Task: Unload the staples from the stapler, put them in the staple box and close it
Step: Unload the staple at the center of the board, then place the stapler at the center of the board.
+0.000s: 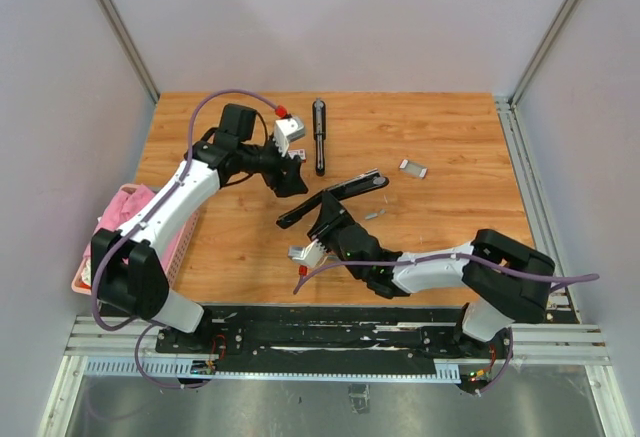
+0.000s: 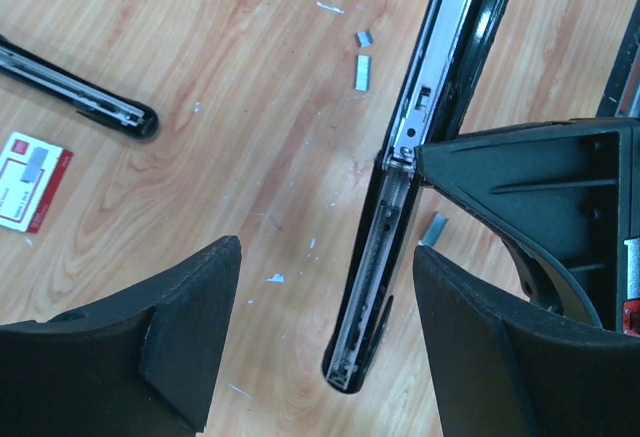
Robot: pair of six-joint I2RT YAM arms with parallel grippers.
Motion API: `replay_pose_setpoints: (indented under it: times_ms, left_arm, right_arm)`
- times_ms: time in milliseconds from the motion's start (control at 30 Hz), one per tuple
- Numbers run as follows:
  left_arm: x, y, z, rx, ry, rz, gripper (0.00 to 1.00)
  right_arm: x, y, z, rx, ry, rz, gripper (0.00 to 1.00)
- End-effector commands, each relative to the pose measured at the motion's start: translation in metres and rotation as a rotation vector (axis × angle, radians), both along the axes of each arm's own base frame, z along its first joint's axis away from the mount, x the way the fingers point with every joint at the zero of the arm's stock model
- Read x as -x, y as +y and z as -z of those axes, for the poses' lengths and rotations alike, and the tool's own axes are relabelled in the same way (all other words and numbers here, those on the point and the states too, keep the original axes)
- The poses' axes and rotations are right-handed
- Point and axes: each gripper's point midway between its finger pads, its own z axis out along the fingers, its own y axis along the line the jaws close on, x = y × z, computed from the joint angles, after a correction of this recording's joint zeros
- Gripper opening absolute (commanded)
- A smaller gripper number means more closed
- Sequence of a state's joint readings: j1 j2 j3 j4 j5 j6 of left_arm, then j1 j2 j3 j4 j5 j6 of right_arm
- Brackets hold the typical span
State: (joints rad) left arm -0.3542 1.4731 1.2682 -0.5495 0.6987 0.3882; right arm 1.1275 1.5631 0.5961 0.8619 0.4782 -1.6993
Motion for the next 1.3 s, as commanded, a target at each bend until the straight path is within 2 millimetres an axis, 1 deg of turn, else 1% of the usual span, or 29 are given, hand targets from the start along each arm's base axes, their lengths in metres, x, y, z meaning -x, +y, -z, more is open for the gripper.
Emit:
replay_pose_setpoints:
  times_ms: [0, 167, 267, 433, 667, 767, 867, 933, 1067, 1100, 1133, 1167, 1233, 1267]
  left_arm:
    - [0.009, -0.01, 0.007, 0.031, 0.041, 0.042, 0.75]
    - [0.01, -0.02, 0.015, 0.048, 0.076, 0.041, 0.74]
    - [0.011, -0.024, 0.017, 0.054, 0.079, 0.041, 0.74]
    - [0.012, -0.028, 0.027, 0.032, 0.078, 0.039, 0.73]
    - [0.013, -0.036, 0.03, 0.037, 0.081, 0.064, 0.66]
    - [0.016, -0.04, 0.03, 0.043, 0.09, 0.094, 0.62]
    - [0.02, -0.044, 0.032, 0.04, 0.105, 0.119, 0.51]
    - [0.022, -0.045, 0.033, 0.042, 0.11, 0.129, 0.39]
    - [0.023, -0.045, 0.031, 0.047, 0.114, 0.126, 0.1]
    - [0.024, -0.045, 0.03, 0.047, 0.116, 0.123, 0.04]
    - [0.023, -0.045, 0.03, 0.048, 0.118, 0.119, 0.01]
    - [0.022, -0.045, 0.029, 0.047, 0.118, 0.109, 0.0]
    - [0.019, -0.044, 0.028, 0.045, 0.115, 0.088, 0.0]
    - [0.016, -0.043, 0.027, 0.044, 0.108, 0.073, 0.0]
  right_arm:
    - [0.004, 0.001, -0.055, -0.172, -0.167, 0.022, 0.01]
    - [0.008, 0.004, -0.057, -0.185, -0.2, 0.016, 0.01]
    - [0.009, 0.005, -0.058, -0.196, -0.207, 0.017, 0.01]
    - [0.013, 0.007, -0.059, -0.212, -0.211, 0.0, 0.01]
    - [0.017, 0.009, -0.061, -0.236, -0.211, -0.017, 0.01]
    - [0.017, 0.008, -0.061, -0.247, -0.208, -0.016, 0.01]
    - [0.017, 0.008, -0.063, -0.258, -0.209, -0.015, 0.02]
    - [0.017, 0.008, -0.063, -0.259, -0.209, -0.014, 0.02]
    - [0.016, 0.008, -0.064, -0.264, -0.211, -0.012, 0.02]
    - [0.016, 0.007, -0.064, -0.267, -0.211, -0.01, 0.03]
    - [0.016, 0.007, -0.064, -0.273, -0.212, -0.009, 0.06]
    - [0.016, 0.007, -0.065, -0.285, -0.213, -0.006, 0.09]
    - [0.014, 0.005, -0.068, -0.303, -0.216, 0.004, 0.19]
    - [0.013, 0.005, -0.067, -0.304, -0.215, 0.005, 0.27]
